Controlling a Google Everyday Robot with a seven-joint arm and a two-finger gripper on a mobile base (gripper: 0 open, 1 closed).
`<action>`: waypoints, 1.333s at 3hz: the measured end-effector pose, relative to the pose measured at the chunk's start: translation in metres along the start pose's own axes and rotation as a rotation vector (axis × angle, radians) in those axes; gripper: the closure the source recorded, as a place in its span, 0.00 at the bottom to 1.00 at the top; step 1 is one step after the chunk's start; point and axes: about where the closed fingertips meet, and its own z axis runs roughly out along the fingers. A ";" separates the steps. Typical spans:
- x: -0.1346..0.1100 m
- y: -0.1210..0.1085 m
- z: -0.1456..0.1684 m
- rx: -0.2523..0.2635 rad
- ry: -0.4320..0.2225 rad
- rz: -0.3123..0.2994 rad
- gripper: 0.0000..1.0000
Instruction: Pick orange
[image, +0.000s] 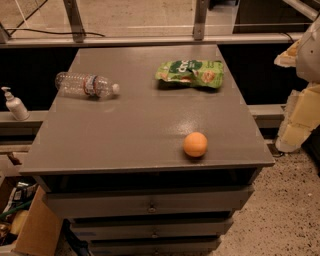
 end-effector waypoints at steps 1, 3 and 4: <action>0.000 0.000 0.000 0.000 0.000 0.000 0.00; -0.003 0.001 0.012 -0.038 -0.075 -0.003 0.00; -0.010 0.007 0.035 -0.106 -0.186 -0.024 0.00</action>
Offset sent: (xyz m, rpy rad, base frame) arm 0.0078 0.0033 -0.0219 0.1470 0.0503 0.0335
